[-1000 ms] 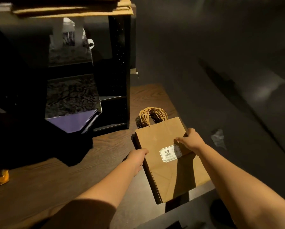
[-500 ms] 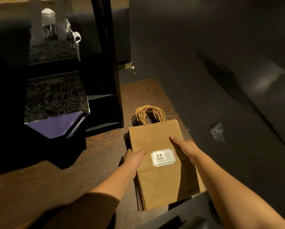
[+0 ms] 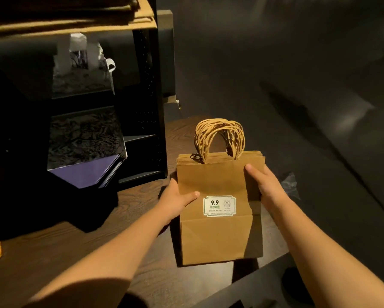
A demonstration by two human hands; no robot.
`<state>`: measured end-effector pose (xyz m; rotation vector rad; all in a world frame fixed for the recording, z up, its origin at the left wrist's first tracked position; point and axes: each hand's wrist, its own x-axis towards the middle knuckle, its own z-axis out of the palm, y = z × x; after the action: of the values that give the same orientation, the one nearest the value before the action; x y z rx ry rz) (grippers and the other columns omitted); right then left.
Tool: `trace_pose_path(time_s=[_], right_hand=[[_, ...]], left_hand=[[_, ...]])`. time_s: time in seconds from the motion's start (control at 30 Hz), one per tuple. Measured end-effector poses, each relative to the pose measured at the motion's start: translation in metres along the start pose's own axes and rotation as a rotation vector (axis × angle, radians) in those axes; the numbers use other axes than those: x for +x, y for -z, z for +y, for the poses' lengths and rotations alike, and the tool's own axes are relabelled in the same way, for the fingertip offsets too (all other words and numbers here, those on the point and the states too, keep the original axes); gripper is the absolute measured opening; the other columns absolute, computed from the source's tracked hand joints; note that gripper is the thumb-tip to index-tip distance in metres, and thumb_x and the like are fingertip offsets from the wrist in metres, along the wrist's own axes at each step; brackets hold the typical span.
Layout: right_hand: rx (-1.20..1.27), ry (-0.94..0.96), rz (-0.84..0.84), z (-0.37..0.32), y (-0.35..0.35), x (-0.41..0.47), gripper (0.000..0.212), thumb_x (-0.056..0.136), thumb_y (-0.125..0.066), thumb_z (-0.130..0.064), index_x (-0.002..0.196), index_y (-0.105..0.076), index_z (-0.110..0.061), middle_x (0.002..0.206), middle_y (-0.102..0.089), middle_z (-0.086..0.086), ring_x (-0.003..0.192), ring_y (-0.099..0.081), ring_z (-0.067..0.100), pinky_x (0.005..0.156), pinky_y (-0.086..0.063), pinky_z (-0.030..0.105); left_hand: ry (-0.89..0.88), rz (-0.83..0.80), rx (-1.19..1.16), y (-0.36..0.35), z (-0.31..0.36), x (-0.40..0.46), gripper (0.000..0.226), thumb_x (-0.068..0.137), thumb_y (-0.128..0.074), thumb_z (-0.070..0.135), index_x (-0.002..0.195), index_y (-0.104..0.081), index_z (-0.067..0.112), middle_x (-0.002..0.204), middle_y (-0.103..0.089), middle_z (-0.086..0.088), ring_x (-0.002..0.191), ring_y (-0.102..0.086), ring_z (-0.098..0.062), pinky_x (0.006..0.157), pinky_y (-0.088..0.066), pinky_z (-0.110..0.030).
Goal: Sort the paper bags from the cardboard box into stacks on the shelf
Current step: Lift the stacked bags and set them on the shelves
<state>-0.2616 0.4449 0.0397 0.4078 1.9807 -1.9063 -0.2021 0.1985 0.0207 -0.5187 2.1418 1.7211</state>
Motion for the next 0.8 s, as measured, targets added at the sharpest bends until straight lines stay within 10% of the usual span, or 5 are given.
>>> trace_pose_path(time_s=[0.4, 0.63, 0.8], right_hand=[[0.126, 0.212, 0.125, -0.034, -0.007, -0.039, 0.024, 0.085, -0.066, -0.034, 0.108, -0.061, -0.031, 0.109, -0.07, -0.003, 0.109, -0.063, 0.023, 0.092, -0.051, 0.046], [0.037, 0.224, 0.069, -0.034, -0.012, -0.049, 0.043, 0.073, -0.069, -0.064, 0.11, -0.054, -0.048, 0.124, -0.06, -0.006, 0.118, -0.056, 0.024, 0.101, -0.045, 0.056], [-0.012, 0.266, 0.026, -0.032, -0.021, -0.053, 0.041, 0.081, -0.065, -0.055, 0.115, -0.046, -0.044, 0.122, -0.056, -0.006, 0.115, -0.056, 0.019, 0.093, -0.05, 0.039]], left_hand=[[-0.216, 0.035, -0.265, 0.003, 0.053, -0.018, 0.042, 0.085, -0.071, 0.032, 0.118, -0.046, 0.039, 0.122, -0.06, 0.005, 0.109, -0.059, -0.013, 0.094, -0.049, -0.037], [-0.369, 0.107, -0.117, 0.012, 0.064, -0.024, 0.059, 0.088, -0.068, 0.025, 0.139, -0.038, 0.026, 0.121, -0.055, 0.007, 0.111, -0.052, -0.009, 0.076, -0.042, -0.009], [-0.347, 0.102, -0.116, 0.018, 0.052, -0.022, 0.072, 0.081, -0.076, 0.019, 0.14, -0.035, 0.025, 0.129, -0.052, 0.004, 0.12, -0.051, -0.014, 0.095, -0.044, -0.024]])
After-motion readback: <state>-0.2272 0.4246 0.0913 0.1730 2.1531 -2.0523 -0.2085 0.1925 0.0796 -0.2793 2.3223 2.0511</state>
